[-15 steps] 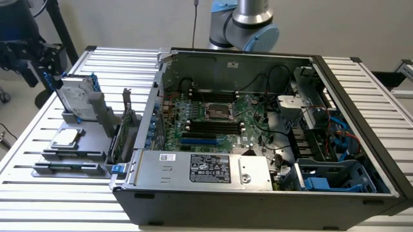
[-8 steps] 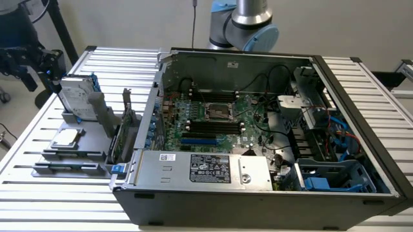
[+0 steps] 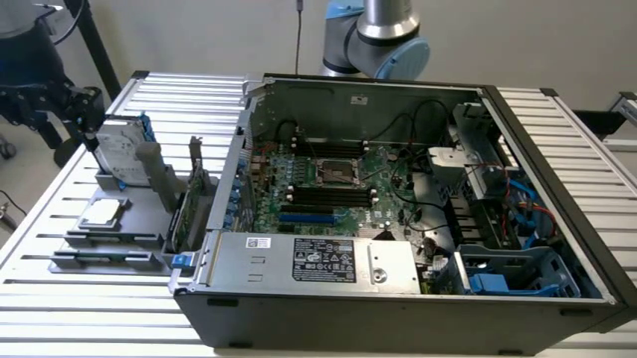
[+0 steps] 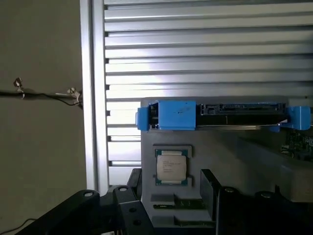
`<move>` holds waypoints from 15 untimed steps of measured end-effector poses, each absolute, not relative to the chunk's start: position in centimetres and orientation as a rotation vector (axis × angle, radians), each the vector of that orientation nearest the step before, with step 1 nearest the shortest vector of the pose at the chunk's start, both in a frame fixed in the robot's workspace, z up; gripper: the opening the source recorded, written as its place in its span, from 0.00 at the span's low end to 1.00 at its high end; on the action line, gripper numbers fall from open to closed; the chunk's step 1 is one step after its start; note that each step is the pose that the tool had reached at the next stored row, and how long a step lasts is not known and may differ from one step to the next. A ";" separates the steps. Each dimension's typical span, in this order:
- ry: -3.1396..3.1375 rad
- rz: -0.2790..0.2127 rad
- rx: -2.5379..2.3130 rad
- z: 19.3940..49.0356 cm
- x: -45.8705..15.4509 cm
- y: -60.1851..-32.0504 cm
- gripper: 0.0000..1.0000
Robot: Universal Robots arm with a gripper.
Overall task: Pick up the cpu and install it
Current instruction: 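Pick up the cpu and move it towards the insertion slot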
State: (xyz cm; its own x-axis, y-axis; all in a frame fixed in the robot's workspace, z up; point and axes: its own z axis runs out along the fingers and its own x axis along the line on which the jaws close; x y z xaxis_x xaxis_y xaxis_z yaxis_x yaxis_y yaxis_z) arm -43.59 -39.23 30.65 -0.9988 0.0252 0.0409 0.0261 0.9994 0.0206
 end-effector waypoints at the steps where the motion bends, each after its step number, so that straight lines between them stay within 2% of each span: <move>1: -3.100 -0.033 -0.040 30.5 -43.6 -39.3 0.60; 15: -3.101 -0.033 -0.040 27.9 -43.6 -41.0 0.60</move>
